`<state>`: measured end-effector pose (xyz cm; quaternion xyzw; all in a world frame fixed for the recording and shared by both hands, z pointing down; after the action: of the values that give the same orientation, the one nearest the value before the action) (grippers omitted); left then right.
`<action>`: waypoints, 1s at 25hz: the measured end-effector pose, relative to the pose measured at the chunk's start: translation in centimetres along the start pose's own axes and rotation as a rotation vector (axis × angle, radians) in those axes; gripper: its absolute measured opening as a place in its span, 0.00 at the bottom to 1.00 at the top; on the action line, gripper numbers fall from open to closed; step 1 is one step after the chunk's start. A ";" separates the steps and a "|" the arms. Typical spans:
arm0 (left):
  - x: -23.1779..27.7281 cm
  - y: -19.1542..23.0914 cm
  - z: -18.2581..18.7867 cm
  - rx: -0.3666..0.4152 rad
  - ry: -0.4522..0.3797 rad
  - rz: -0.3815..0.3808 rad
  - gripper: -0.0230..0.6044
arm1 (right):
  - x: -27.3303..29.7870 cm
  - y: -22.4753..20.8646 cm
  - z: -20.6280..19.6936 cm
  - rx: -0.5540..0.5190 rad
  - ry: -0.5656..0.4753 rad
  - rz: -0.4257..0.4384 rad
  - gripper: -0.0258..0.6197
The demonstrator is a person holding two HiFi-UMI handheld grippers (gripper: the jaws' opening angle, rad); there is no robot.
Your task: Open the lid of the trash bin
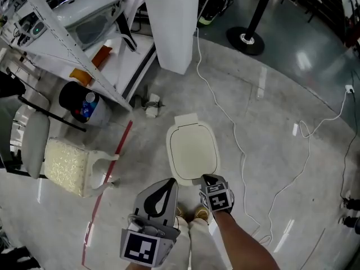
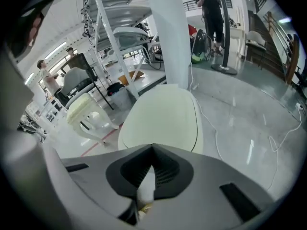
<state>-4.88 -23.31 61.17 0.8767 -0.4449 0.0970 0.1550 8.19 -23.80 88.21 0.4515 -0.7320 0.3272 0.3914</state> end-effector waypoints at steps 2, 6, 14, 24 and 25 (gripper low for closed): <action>0.0 0.0 -0.7 -0.004 0.019 -0.004 0.03 | 0.6 0.0 -1.0 0.023 0.022 -0.001 0.07; 0.0 0.3 -1.3 0.008 -0.019 0.005 0.03 | 1.5 0.1 -2.9 0.074 0.047 -0.005 0.07; 0.2 0.4 -1.3 0.019 -0.044 0.012 0.03 | 2.0 0.2 -4.1 0.088 0.071 0.000 0.07; -0.2 -0.1 -2.3 0.020 0.002 -0.004 0.03 | 2.2 0.5 -4.6 0.091 0.068 -0.011 0.08; -0.2 -0.1 -2.3 0.020 0.001 -0.003 0.03 | 2.2 0.4 -4.6 0.092 0.066 -0.012 0.08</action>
<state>-4.99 -22.27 63.24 0.8788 -0.4425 0.1017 0.1469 8.49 -20.69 92.31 0.4624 -0.7002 0.3729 0.3960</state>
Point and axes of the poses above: the fingertips, and each gripper's own axes: x forward along the fingers, y to its left, z out of its top, the point moved 4 cm from there along -x, backward along the fingers, and after that the axes turned 5 degrees about -z, right-handed, at the moved point
